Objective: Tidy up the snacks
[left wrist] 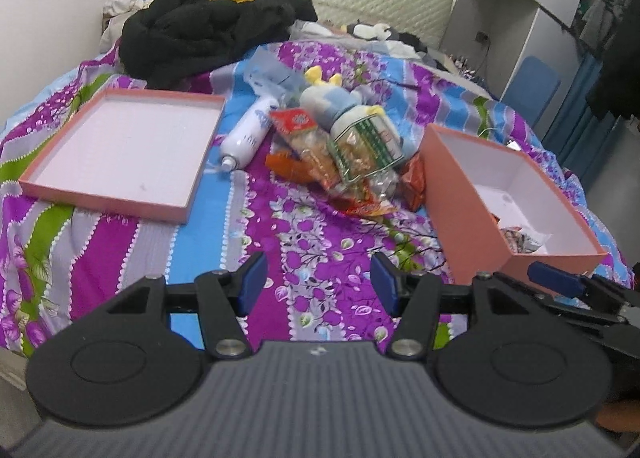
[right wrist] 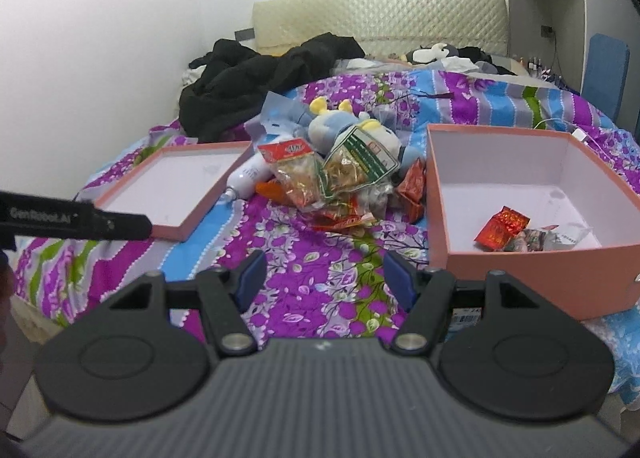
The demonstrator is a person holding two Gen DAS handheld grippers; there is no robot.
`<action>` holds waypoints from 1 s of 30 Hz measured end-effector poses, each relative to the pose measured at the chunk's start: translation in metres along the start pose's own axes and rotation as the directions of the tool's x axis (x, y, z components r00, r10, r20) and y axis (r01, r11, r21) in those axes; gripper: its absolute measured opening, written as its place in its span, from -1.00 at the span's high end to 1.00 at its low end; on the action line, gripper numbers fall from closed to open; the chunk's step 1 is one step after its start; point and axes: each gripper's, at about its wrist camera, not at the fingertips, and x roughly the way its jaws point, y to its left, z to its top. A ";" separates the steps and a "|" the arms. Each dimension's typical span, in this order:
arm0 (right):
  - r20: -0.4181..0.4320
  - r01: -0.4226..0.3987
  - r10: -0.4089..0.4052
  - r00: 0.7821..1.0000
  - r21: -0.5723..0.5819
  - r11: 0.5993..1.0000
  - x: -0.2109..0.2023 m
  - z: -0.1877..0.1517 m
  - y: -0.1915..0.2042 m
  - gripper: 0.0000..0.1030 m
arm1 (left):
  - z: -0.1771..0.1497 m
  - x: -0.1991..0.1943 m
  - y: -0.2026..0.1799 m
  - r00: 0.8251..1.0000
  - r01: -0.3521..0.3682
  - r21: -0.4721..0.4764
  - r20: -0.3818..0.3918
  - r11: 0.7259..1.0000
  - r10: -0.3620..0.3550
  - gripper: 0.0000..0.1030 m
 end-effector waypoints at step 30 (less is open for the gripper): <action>-0.159 0.040 -0.054 0.986 -0.094 0.995 0.217 0.035 -0.011 -0.27 | 0.094 0.239 0.061 0.983 0.143 -0.189 -0.083 0.971 -0.161 -0.33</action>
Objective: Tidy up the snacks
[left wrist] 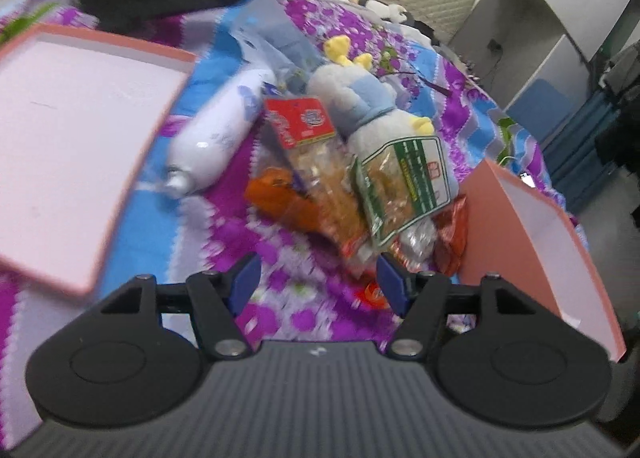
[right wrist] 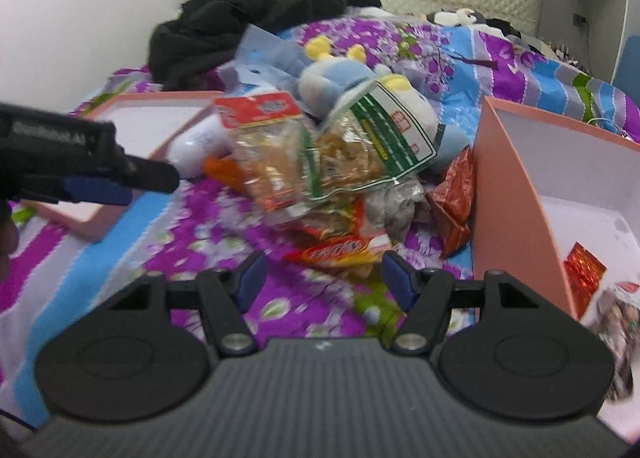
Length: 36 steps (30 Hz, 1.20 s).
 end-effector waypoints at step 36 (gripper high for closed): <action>-0.054 -0.072 0.086 0.995 0.227 0.971 -0.022 -0.011 -0.028 0.95 | -0.014 -0.002 -0.011 0.986 0.152 -0.194 -0.041 0.969 -0.162 0.89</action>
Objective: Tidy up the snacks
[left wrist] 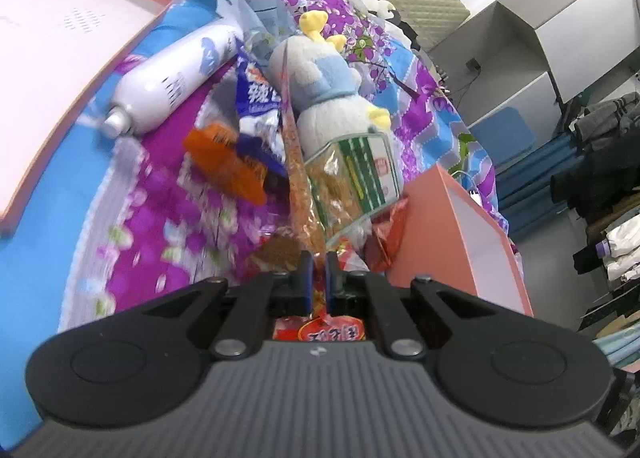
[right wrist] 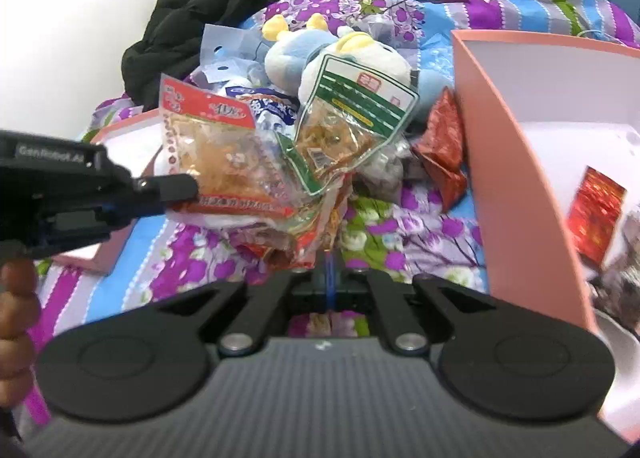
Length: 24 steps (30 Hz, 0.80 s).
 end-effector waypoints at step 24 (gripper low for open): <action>-0.084 0.013 -0.014 0.996 -0.005 1.000 -0.107 -0.100 0.002 0.88 | -0.118 -0.133 0.046 0.993 -0.100 -0.111 -0.078 0.989 0.092 0.88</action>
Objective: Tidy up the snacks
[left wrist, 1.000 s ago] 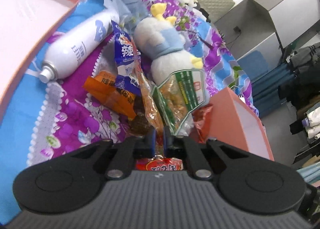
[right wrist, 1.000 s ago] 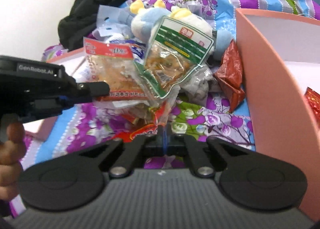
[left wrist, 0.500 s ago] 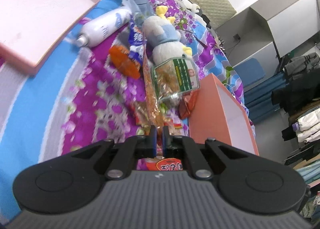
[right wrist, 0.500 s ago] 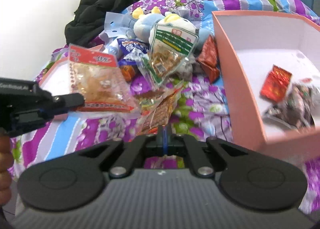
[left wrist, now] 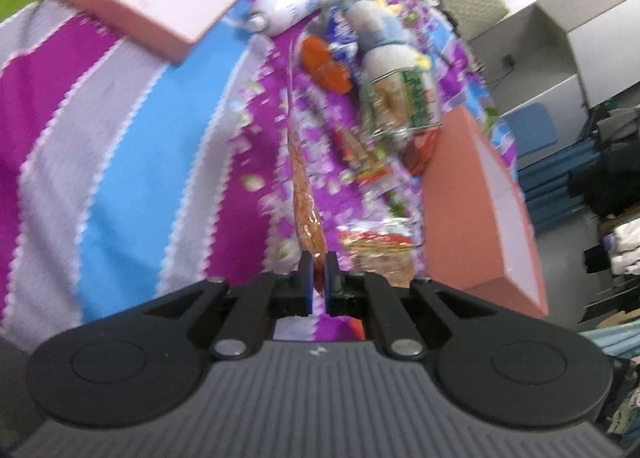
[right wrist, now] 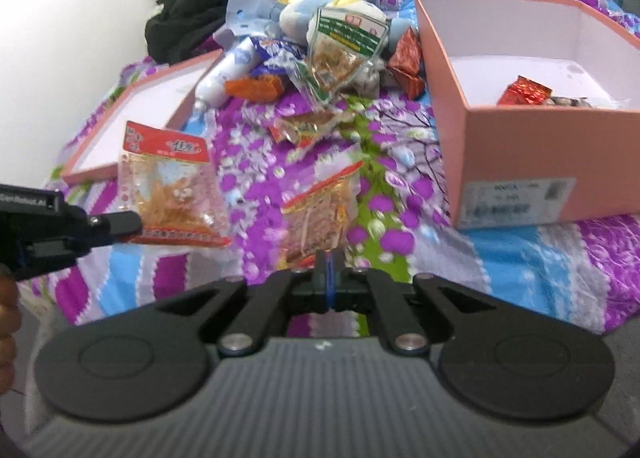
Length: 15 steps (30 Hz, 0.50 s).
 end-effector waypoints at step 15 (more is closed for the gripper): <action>-0.012 0.063 -0.063 0.998 -0.037 0.997 -0.004 -0.013 0.012 -0.64 | -0.006 -0.020 0.015 0.987 -0.136 0.088 0.093 0.987 0.128 -0.59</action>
